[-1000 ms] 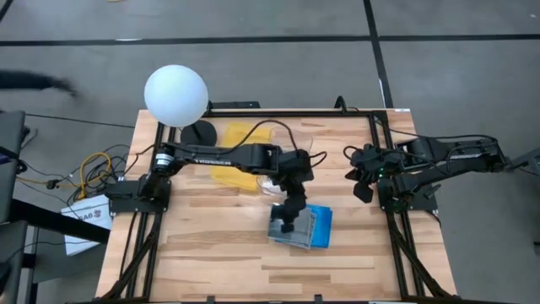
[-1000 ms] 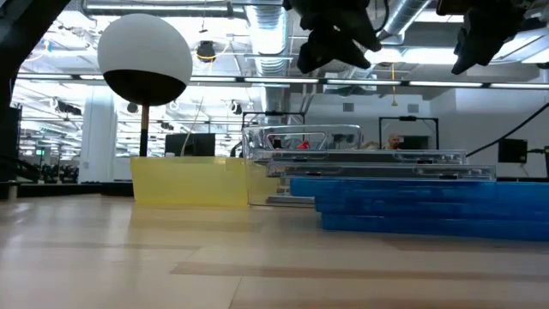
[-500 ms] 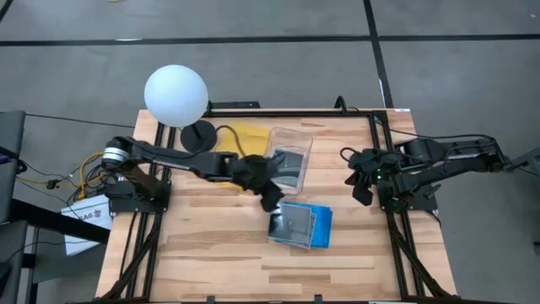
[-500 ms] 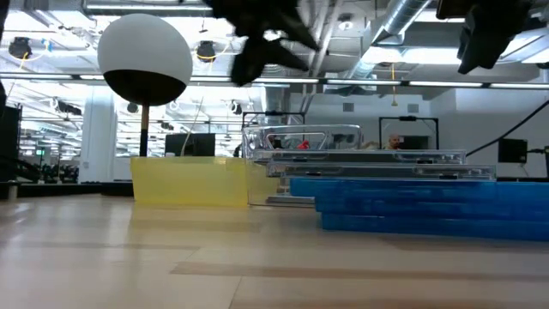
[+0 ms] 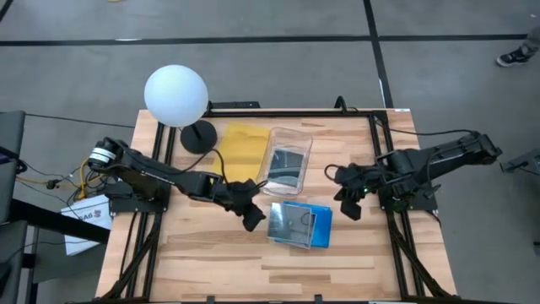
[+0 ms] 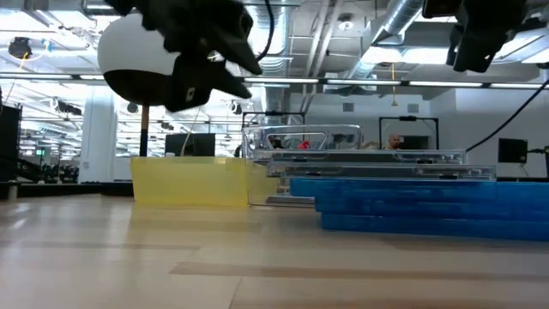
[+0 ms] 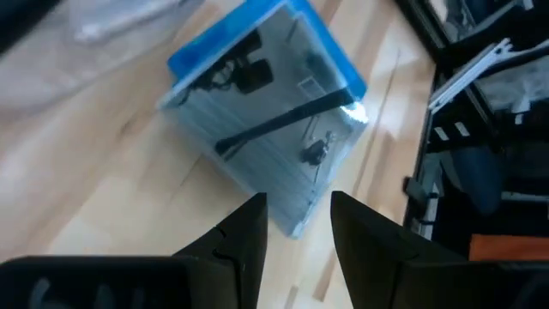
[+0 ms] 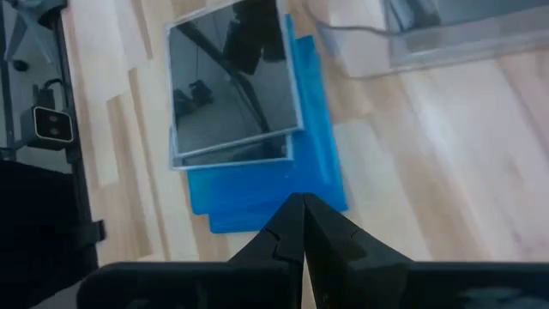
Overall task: Pick & place jewel cases by type
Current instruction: Put the black CD case into the transparent bin
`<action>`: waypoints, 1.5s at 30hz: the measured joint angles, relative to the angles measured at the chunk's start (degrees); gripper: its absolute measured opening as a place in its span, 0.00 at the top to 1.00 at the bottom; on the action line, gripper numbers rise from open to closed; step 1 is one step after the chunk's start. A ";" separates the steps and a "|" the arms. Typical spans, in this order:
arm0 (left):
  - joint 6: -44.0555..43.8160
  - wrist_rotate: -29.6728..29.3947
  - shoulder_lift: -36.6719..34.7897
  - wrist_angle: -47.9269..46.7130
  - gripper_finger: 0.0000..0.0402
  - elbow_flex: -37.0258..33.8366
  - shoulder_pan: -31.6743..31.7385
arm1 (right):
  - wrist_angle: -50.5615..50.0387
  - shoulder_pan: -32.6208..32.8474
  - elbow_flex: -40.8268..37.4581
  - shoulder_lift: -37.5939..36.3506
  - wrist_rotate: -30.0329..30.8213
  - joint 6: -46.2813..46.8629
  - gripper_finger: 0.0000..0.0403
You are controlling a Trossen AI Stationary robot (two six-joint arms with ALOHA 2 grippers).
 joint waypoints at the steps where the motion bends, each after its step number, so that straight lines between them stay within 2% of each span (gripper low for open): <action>1: -1.02 -0.27 0.01 1.91 0.70 -1.44 -0.24 | 0.11 0.52 -0.01 0.65 0.00 0.96 1.00; 10: -9.80 -0.83 0.07 19.05 0.70 -12.62 -2.08 | 2.60 5.09 0.00 5.84 0.49 7.54 1.00; 16: -16.47 -4.15 0.09 33.43 0.70 -20.42 -3.16 | 5.00 6.39 0.90 10.90 0.63 8.09 1.00; 19: -18.61 -5.69 0.09 37.69 0.70 -22.70 -3.58 | 5.69 6.61 2.41 13.65 0.94 6.75 1.00; 34: -21.03 -9.33 0.41 38.78 0.70 -23.34 -3.91 | 6.40 8.12 8.91 26.13 1.72 3.46 1.00; 45: -21.49 -12.36 0.42 38.88 0.70 -23.34 -4.64 | 7.40 8.80 10.37 31.17 1.93 1.99 1.00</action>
